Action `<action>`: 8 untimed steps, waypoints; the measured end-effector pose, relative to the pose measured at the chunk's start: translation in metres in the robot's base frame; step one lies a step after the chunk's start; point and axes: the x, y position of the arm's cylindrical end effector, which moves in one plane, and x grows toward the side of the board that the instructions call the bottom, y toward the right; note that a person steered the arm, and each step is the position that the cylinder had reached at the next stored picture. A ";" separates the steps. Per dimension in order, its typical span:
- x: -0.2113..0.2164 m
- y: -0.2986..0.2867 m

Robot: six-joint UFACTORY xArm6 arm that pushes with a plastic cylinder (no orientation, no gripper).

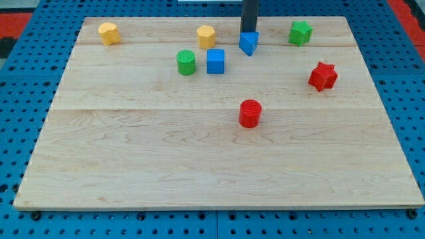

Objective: Place the blue triangle diagonally to the green circle

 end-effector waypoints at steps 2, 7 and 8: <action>0.018 0.010; 0.146 -0.026; 0.166 -0.097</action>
